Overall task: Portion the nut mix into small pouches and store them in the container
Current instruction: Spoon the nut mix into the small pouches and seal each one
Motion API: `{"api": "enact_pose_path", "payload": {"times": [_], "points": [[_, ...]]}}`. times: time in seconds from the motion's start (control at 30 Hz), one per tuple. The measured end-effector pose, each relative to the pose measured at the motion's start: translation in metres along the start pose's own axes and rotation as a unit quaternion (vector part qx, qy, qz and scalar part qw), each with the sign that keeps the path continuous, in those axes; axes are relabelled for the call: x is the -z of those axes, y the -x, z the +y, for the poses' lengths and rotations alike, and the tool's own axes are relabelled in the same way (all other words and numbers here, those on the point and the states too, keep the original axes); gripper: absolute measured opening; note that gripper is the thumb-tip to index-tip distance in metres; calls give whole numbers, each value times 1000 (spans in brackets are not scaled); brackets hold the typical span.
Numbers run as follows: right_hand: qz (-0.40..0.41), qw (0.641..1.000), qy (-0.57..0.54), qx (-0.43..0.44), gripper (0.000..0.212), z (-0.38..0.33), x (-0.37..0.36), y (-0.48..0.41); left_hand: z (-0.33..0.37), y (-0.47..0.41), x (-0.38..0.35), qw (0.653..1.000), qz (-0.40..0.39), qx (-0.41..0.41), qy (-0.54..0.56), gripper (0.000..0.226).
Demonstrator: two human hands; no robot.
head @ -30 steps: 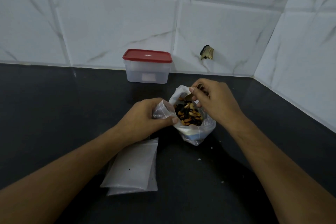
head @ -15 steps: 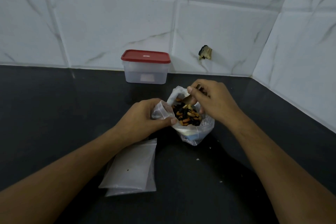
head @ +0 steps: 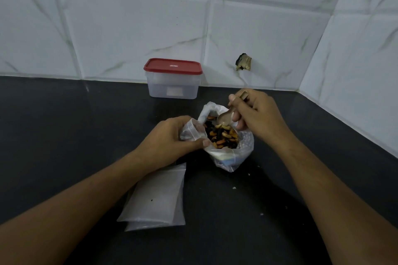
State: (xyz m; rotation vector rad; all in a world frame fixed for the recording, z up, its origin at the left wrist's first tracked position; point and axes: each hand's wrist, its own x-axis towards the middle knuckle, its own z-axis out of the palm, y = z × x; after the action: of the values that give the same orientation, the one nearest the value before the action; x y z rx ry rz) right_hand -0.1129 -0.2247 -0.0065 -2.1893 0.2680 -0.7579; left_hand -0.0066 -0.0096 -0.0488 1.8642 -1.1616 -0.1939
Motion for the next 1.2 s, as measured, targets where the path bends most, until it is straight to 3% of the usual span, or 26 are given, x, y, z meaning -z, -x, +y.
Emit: {"api": "enact_pose_path", "payload": {"times": [0.1,0.33,0.53,0.7,1.03,1.2], "points": [[-2,1000,-1,-11,28,5,-2,0,0,1,0,1000,3,-1,6,27],[43,979,-146,-135,30,21,-1,-7,0,1,0,1000,5,-2,14,28],[12,965,-179,-191,30,26,-5,-7,1,1,0,1000,-2,1,17,29],[70,984,-123,-110,28,29,-4,-8,1,1,1,1000,-3,-5,13,30],[-15,1000,14,20,25,21,9,-6,0,1,0,1000,3,-8,6,30],[25,999,24,-7,30,18,11,-7,0,1,0,1000,3,-5,7,28]]}}
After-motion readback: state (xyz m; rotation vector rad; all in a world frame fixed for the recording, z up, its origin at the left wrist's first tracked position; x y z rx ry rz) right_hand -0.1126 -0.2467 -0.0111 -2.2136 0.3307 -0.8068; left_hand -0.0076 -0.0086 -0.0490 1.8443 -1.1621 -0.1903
